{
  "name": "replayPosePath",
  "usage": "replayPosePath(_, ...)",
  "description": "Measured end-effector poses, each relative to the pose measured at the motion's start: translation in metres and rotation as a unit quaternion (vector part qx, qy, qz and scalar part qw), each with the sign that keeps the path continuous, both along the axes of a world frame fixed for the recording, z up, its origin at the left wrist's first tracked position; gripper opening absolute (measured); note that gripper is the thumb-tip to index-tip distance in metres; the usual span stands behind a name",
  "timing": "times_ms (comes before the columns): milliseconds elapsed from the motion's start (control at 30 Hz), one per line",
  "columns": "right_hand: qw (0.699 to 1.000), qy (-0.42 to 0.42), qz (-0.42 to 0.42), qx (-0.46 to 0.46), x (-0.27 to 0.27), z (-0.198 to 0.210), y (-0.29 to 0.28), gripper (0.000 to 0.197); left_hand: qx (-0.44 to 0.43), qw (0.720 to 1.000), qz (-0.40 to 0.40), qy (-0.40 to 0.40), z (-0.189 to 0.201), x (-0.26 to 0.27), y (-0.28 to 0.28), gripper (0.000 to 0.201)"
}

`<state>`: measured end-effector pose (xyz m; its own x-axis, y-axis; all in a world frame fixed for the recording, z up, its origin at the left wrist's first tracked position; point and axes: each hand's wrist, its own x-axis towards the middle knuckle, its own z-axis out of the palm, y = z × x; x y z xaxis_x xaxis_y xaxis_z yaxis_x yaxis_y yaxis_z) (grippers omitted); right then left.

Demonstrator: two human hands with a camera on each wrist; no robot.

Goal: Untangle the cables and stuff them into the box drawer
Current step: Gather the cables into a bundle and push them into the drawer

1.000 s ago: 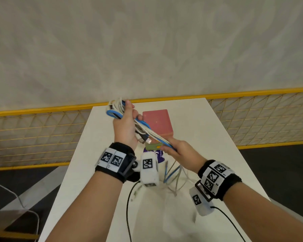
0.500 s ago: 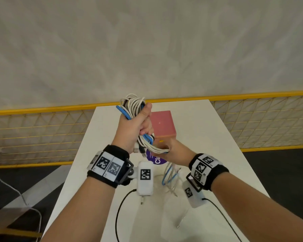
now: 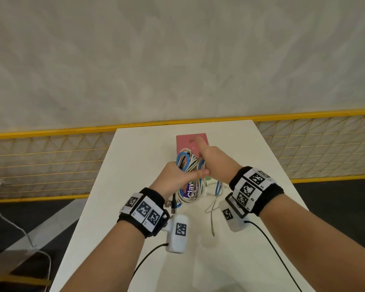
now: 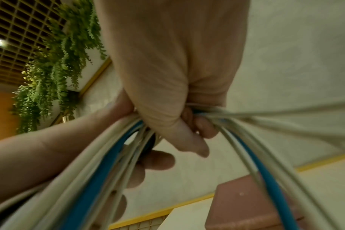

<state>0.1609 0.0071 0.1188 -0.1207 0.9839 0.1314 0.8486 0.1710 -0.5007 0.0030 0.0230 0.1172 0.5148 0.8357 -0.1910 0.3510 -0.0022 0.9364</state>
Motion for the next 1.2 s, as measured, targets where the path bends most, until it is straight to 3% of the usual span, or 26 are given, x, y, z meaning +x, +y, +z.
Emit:
replayPosePath(67, 0.999, 0.0, 0.027, -0.032, 0.004, 0.003, -0.001, 0.08, 0.002, 1.0, -0.01, 0.013, -0.003, 0.001, 0.0, 0.044)
replayPosePath(200, 0.995, 0.06, 0.05, -0.066, 0.007, 0.006, -0.005, 0.069, 0.03, 0.999, -0.005, 0.019, -0.006, 0.001, 0.001, 0.036)
replayPosePath(300, 0.988, 0.147, 0.026, -0.048, 0.019, -0.001, -0.01, 0.042, 0.028, 0.999, -0.016, -0.011, 0.0, -0.001, -0.001, 0.029)
replayPosePath(367, 0.982, 0.173, 0.013, -0.071, 0.029, -0.008, -0.017, 0.02, 0.014, 0.999, 0.005, -0.048, 0.003, -0.003, -0.001, 0.038)
replayPosePath(400, 0.978, 0.183, 0.011, -0.098, 0.032, -0.012, -0.021, 0.018, 0.01, 0.998, 0.017, -0.063, 0.004, -0.004, 0.0, 0.041)
replayPosePath(533, 0.96, 0.243, 0.008, -0.14, 0.035, -0.019, -0.028, 0.019, -0.028, 0.993, 0.035, -0.109, 0.002, -0.002, 0.004, 0.053)
replayPosePath(667, 0.951, 0.261, 0.012, -0.165, 0.038, -0.023, -0.03, 0.038, -0.085, 0.978, 0.053, -0.183, -0.002, -0.005, 0.012, 0.046)
replayPosePath(733, 0.943, 0.293, -0.009, -0.159, 0.033, -0.027, -0.029, 0.039, -0.08, 0.984, 0.061, -0.147, -0.005, -0.006, 0.014, 0.047)
replayPosePath(800, 0.944, 0.31, -0.053, -0.099, 0.024, -0.026, -0.028, 0.026, -0.033, 0.995, 0.078, -0.062, -0.006, -0.003, 0.013, 0.049)
replayPosePath(867, 0.961, 0.261, -0.08, -0.047, 0.011, -0.023, -0.027, 0.021, 0.006, 0.995, 0.096, -0.018, -0.008, 0.001, 0.012, 0.049)
replayPosePath(933, 0.981, 0.181, -0.068, -0.011, -0.002, -0.02, -0.027, 0.018, 0.018, 0.994, 0.108, -0.025, -0.011, 0.004, 0.012, 0.05)
replayPosePath(1067, 0.999, 0.033, -0.017, -0.025, -0.021, -0.015, -0.026, 0.012, -0.043, 0.994, 0.069, -0.079, -0.012, 0.013, 0.007, 0.085)
replayPosePath(1133, 0.998, -0.051, 0.012, -0.033, -0.027, -0.014, -0.024, 0.019, -0.103, 0.984, 0.069, -0.128, -0.011, 0.016, 0.0, 0.077)
replayPosePath(1200, 0.999, -0.036, 0.03, -0.017, -0.029, -0.013, -0.024, 0.023, -0.138, 0.97, 0.129, -0.154, -0.013, 0.018, -0.002, 0.07)
